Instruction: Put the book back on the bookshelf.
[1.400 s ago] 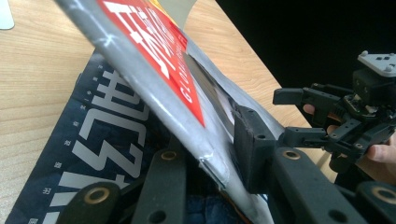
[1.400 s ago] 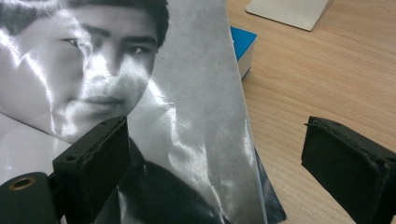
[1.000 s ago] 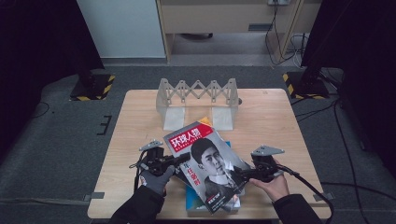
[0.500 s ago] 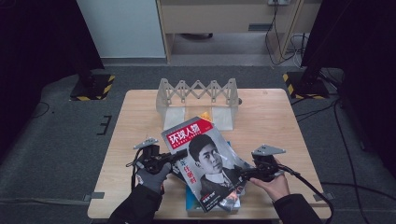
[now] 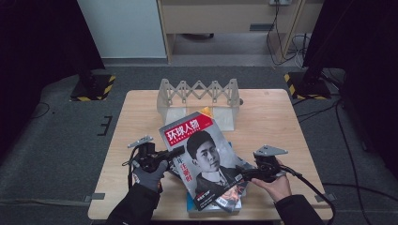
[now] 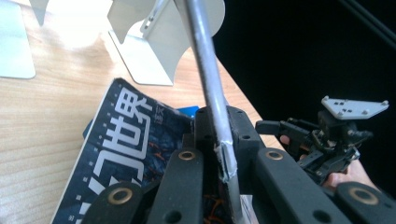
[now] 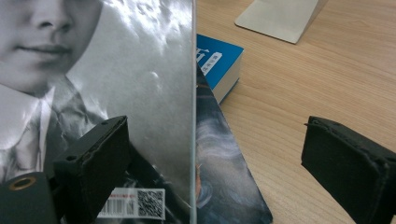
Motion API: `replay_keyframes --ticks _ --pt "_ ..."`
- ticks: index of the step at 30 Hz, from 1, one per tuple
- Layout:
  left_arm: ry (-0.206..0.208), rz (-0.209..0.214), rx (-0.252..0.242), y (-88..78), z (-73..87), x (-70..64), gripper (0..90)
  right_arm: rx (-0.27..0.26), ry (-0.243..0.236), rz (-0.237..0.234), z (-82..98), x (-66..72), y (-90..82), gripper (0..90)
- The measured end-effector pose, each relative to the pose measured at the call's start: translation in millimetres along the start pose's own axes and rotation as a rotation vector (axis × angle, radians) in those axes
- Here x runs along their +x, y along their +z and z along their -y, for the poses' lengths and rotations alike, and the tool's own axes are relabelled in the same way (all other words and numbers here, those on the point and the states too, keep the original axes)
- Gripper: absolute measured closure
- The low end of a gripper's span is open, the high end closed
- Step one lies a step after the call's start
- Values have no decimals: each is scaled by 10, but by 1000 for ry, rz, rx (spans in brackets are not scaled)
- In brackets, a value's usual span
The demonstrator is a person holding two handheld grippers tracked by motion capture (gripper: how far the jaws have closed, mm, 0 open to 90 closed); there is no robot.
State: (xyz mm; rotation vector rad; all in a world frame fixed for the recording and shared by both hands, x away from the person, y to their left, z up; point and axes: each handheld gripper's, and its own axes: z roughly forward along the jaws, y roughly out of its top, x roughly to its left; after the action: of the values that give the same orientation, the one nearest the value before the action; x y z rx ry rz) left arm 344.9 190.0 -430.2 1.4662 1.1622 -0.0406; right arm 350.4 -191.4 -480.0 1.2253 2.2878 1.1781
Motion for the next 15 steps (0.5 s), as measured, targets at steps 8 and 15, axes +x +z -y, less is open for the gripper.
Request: replay_keyframes --ticks 8,15 --pt "3 -4 -22 -49 -58 -13 856 -1 1 4 0 -2 1 85" --pt "-1 -74 33 -30 45 84 820 -5 -3 4 -2 -5 -7 84"
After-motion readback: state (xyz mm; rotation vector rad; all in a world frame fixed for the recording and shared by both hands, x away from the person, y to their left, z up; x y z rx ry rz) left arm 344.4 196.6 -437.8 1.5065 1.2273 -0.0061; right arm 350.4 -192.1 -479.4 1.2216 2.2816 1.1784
